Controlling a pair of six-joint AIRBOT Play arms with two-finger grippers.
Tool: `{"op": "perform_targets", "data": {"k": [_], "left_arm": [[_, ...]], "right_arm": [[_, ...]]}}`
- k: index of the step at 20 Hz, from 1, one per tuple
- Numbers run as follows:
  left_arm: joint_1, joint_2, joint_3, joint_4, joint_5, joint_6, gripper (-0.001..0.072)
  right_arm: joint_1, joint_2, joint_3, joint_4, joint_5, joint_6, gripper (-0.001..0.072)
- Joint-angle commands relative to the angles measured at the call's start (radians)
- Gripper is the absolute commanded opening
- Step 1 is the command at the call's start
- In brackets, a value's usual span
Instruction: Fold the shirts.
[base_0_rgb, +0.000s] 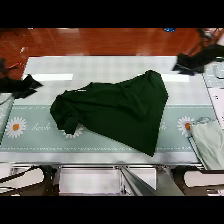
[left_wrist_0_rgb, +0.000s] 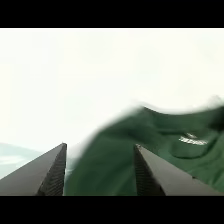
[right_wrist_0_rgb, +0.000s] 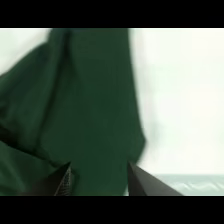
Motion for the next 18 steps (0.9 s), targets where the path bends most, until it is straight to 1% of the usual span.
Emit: {"op": "perform_targets", "data": {"k": [1, 3, 5, 8, 11, 14, 15, 18], "left_arm": [[0.169, -0.01, 0.024, -0.03, -0.173, 0.066, 0.0506], [0.2, -0.05, -0.052, -0.094, -0.239, 0.092, 0.0506], [0.189, -0.086, -0.124, -0.127, -0.261, 0.15, 0.0506], [0.138, -0.124, -0.163, -0.13, -0.253, 0.197, 0.0506], [0.064, -0.153, -0.163, -0.13, -0.248, 0.208, 0.0506], [-0.003, -0.2, -0.163, -0.13, -0.244, 0.208, 0.0506], [-0.014, -0.209, -0.155, -0.117, -0.237, 0.204, 0.0469], [-0.024, -0.213, -0.138, -0.119, -0.232, 0.197, 0.0458]], "right_arm": [[-0.163, 0.187, -0.22, 0.04, -0.036, -0.037, 0.0407], [-0.21, 0.306, -0.469, 0.119, -0.122, -0.071, 0.0407], [-0.221, 0.407, -0.694, 0.194, -0.177, -0.13, 0.0406], [-0.221, 0.531, -0.912, 0.233, -0.195, -0.151, 0.0406], [-0.221, 0.631, -1.0, 0.231, -0.154, -0.155, 0.0406], [-0.221, 0.687, -1.01, 0.221, -0.086, -0.143, 0.0406], [-0.221, 0.698, -1.01, 0.205, -0.076, -0.119, 0.0406], [-0.22, 0.711, -1.01, 0.151, -0.019, -0.094, 0.0415]]}}
